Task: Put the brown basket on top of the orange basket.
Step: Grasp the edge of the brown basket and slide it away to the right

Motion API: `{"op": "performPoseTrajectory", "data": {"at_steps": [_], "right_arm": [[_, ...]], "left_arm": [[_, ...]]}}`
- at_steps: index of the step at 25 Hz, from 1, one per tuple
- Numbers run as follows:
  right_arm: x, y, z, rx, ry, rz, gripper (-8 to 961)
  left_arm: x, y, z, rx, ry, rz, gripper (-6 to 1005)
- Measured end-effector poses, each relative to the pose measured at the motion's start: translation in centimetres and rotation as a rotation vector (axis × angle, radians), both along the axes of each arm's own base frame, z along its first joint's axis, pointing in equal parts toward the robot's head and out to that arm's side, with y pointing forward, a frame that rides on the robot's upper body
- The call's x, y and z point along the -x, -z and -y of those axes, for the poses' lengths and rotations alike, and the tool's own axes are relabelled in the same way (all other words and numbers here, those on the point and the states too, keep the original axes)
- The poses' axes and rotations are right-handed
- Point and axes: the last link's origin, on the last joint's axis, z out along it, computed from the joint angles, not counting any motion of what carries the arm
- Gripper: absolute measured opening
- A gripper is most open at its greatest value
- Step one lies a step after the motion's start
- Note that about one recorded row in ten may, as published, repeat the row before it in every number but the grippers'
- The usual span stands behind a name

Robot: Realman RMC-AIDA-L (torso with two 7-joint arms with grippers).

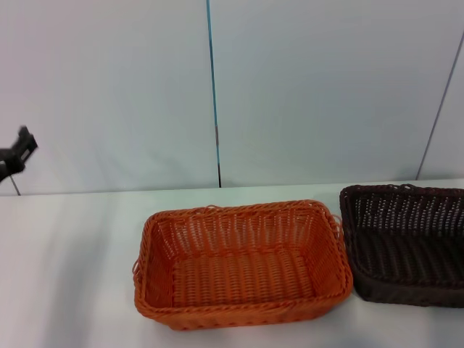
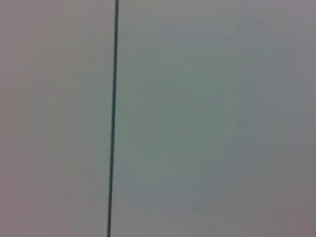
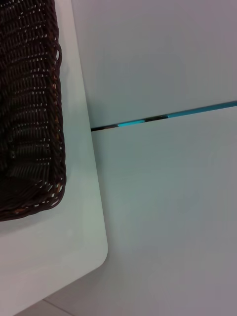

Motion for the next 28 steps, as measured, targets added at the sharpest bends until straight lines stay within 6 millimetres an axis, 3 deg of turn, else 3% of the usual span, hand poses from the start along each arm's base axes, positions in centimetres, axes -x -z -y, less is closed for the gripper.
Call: {"op": "performPoseTrajectory", "data": {"at_steps": [3, 7, 14, 21, 28], "right_arm": [[-0.3, -0.3, 0.1, -0.014, 0.006, -0.012, 944], [-0.4, -0.3, 0.1, -0.023, 0.007, -0.025, 944], [-0.1, -0.2, -0.1, -0.017, 0.005, -0.031, 944], [-0.4, -0.9, 0.1, -0.004, 0.030, -0.029, 944], [-2.1, -1.4, -0.6, 0.028, 0.089, 0.009, 944]], "left_arm": [[-0.6, -0.4, 0.5, -0.061, 0.044, -0.002, 907], [-0.1, -0.3, 1.1, -0.127, 0.133, 0.133, 907], [0.6, -0.2, 1.6, -0.076, 0.282, 0.280, 907], [0.0, 0.6, 1.2, -0.041, 0.211, 0.118, 907], [-0.4, 0.6, 0.6, -0.015, 0.196, 0.059, 907]]}}
